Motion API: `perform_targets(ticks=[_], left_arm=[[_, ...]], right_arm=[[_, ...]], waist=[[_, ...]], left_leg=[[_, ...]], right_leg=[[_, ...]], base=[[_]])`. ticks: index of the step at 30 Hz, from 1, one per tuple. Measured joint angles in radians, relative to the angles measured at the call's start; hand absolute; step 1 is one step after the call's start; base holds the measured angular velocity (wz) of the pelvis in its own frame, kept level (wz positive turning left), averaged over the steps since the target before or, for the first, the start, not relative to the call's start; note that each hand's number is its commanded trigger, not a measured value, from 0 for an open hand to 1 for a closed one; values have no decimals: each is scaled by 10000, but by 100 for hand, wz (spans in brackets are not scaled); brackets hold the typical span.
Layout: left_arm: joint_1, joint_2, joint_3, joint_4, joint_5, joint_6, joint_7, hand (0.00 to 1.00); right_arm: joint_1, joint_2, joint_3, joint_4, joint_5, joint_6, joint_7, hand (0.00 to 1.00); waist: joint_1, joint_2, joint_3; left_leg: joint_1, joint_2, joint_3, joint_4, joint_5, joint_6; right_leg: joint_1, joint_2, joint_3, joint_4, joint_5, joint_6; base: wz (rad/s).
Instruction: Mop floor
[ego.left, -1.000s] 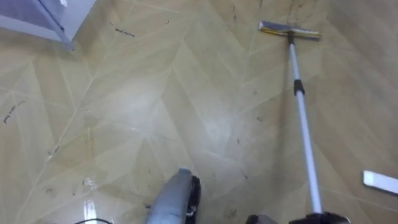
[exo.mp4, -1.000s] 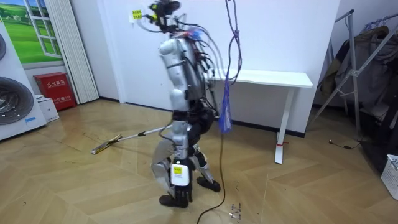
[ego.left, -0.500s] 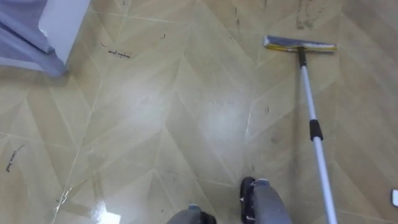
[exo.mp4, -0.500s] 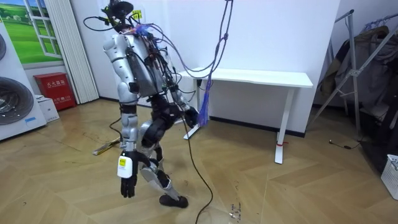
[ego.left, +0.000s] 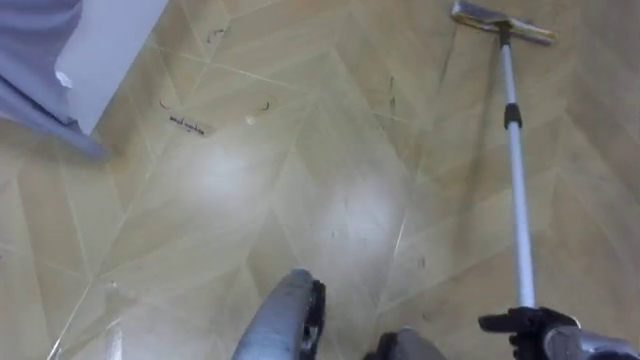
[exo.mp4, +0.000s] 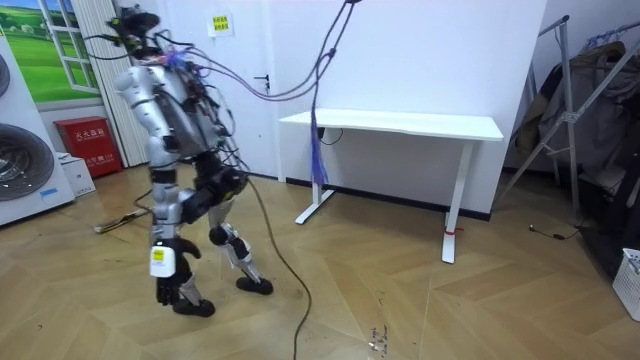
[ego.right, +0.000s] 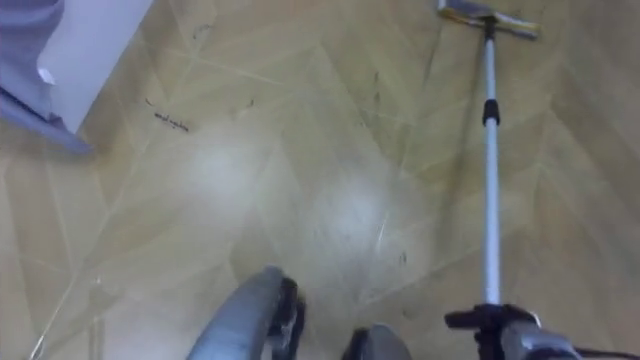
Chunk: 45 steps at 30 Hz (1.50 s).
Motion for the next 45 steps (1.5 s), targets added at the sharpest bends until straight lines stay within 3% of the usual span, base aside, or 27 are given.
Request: perform_targets(ticks=[1, 2, 3, 5, 7, 11, 14, 15, 17, 20, 21, 22, 23, 24, 25, 26, 29, 31, 32, 34, 35, 37, 38, 39, 40, 42, 45], left_arm=[[-52, -52, 12, -3, 350, -17, -91, 0], [-71, -99, 23, 19, 519, -18, -108, 0], [-78, -222, 68, 35, 706, -60, -114, 0], [-100, -358, 69, -21, 952, -138, -136, 0], [-154, -397, 82, -27, 953, -228, -133, 0], [-301, -474, 190, -54, 982, -235, -65, 0], [-302, -669, 167, 4, 968, -126, -55, 0], [-283, -693, 170, 41, 966, -52, -56, 0], [-133, -712, 179, 47, 866, 127, -54, 0], [-164, -522, 193, 84, 453, 429, -41, 0], [-172, -345, 159, 10, 258, 433, 7, 0], [-178, -149, 38, -17, -144, 432, 147, 0], [-172, -58, -55, -44, -309, 433, 208, 0], [-116, 54, -117, -126, -448, 451, 300, 0], [-40, 198, -288, -249, -608, 445, 331, 0], [15, 245, -350, -349, -677, 440, 344, 0], [355, 333, -435, -696, -636, 532, 270, 0], [720, 321, -417, -956, -601, 581, -11, 0], [759, 322, -385, -977, -571, 597, -97, 0], [669, 317, -231, -933, -484, 599, -185, 0], [578, 303, -180, -931, -486, 584, -197, 0], [326, 217, -15, -774, -490, 334, -189, 0], [325, 160, -3, -771, -490, 277, -178, 0], [325, 48, -6, -776, -486, 174, -161, 0], [321, 7, -19, -794, -491, 73, -138, 0], [317, -46, -20, -858, -492, -1, -95, 0], [302, -131, -16, -883, -488, -22, 72, 0]], right_arm=[[531, -20, -7, 150, 65, -5, 92, 100], [794, -19, 0, 291, 30, -7, 129, 100], [1320, -25, 20, 552, -66, -12, 159, 100], [2108, -15, 71, 664, -359, -13, 98, 100], [2933, 98, 70, 664, -422, -12, -8, 100], [3327, 511, 43, 632, -517, 15, -256, 100], [3296, 854, -162, 603, -794, 127, -375, 100], [3277, 923, -343, 552, -940, 260, -400, 100], [3058, 879, -613, 433, -1187, 556, -487, 100], [2098, 633, -746, 468, -1321, 919, -642, 100], [1523, 508, -778, 653, -1327, 934, -652, 100], [1019, 334, -789, 729, -1312, 942, -656, 100], [762, 214, -786, 730, -1283, 932, -647, 100], [306, -33, -653, 675, -1252, 903, -615, 100], [-170, -265, -453, 622, -1175, 797, -540, 100], [-364, -379, -420, 596, -1097, 737, -499, 100], [-787, -603, -276, 389, -664, 610, -287, 100], [-425, -516, -291, 14, -342, 632, -212, 100], [-223, -492, -298, -90, -297, 616, -213, 100], [757, -412, -298, -187, -95, 484, -144, 100], [1039, -411, -294, -162, -93, 474, -131, 100], [2085, -369, -125, 14, -178, 435, -89, 100], [2352, -372, -77, 84, -198, 436, -76, 100], [2919, -340, -76, 111, -327, 436, -127, 100], [3313, -258, -87, 153, -334, 436, -139, 100], [3561, -117, -130, 177, -334, 435, -256, 100], [3572, 361, -227, 170, -350, 436, -489, 100]], waist=[[-117, 11, -12], [-166, 34, -29], [-272, 127, -99], [-486, 379, -178], [-872, 721, -273], [-1289, 1008, -211], [-1485, 997, -102], [-1490, 995, -98], [-1344, 963, -102], [-1158, 957, -88], [-1131, 841, -28], [-952, 635, 19], [-866, 523, 11], [-636, 347, -14], [-484, 126, 39], [-407, 29, 23], [-181, -169, 67], [-187, -193, 53], [-207, -174, 50], [-556, -15, -66], [-629, 16, -84], [-766, 103, -112], [-788, 232, -181], [-909, 512, -301], [-1011, 689, -284], [-1252, 976, -235], [-1557, 1030, -165]], left_leg=[[382, -270, 136, -51, -243, 373], [597, -379, 217, -81, -380, 479], [972, -632, 302, -171, -645, 630], [1456, -919, 327, -306, -964, 796], [1966, -1094, 239, -618, -1232, 930], [2481, -1113, 178, -1253, -1270, 941], [3057, -1106, 117, -1611, -1386, 817], [3263, -1106, 60, -1575, -1562, 743], [3568, -1029, -61, -1480, -1827, 552], [3642, -819, -163, -568, -2152, 126], [3216, -622, 85, 672, -1863, -401], [2589, -278, 300, 2211, -1128, -1029], [2267, -135, 389, 2921, -608, -1163], [1641, 2, 459, 4055, 704, -1179], [990, -25, 455, 4856, 2215, -1222], [727, -51, 455, 5154, 2514, -1237], [-115, 140, 349, 4215, 1277, -981], [382, 141, 232, 575, 712, -881], [526, 118, 195, -88, 657, -797], [984, -87, 340, -677, 223, -21], [1081, -154, 388, -688, 120, 127], [1515, -524, 579, -635, -410, 502], [1596, -597, 579, -581, -558, 564], [1794, -621, 601, -501, -835, 741], [2058, -755, 567, -551, -1018, 823], [2217, -846, 454, -623, -1202, 909], [2386, -958, 443, -954, -1254, 958]], right_leg=[[276, -184, 180, 47, 72, 185], [434, -315, 200, 126, 161, 367], [607, -499, 251, 392, 458, 761], [545, -730, 338, 1164, 1324, 858], [-84, -663, 752, 2289, 2579, 785], [-1809, -335, 912, 1735, 2478, 750], [-2315, -204, 884, -1105, 2683, 549], [-2337, -184, 707, -1780, 3153, 439], [-2040, -9, 598, -1870, 3350, 296], [-1752, -32, 192, -1418, 2993, -49], [-1739, 15, 196, -957, 2690, -183], [-1752, 134, 289, -435, 2322, -294], [-1752, 133, 341, -216, 2169, -370], [-1740, 166, 427, 149, 1895, -461], [-1703, 231, 622, 426, 1623, -495], [-1695, 251, 704, 534, 1499, -512], [-1344, 391, 668, 751, 1057, -471], [-674, 399, 643, 461, 709, -386], [-479, 383, 626, 341, 611, -344], [207, 75, 456, -232, 347, -64], [319, 2, 470, -334, 324, -14], [178, -331, 620, 684, 919, 555], [57, -392, 635, 1067, 1239, 601], [-148, -397, 728, 1693, 1967, 670], [-348, -388, 934, 2231, 2571, 746], [-892, -234, 1066, 2603, 2650, 813], [-2122, 22, 1191, 1781, 2555, 777]], base=[[54], [35], [26], [15], [0], [-5], [-2], [4], [-9], [-8], [3], [-6], [-25], [-26], [-19], [0], [-1], [-10], [0], [31], [33], [4], [0], [-3], [-6], [-20], [-16]])
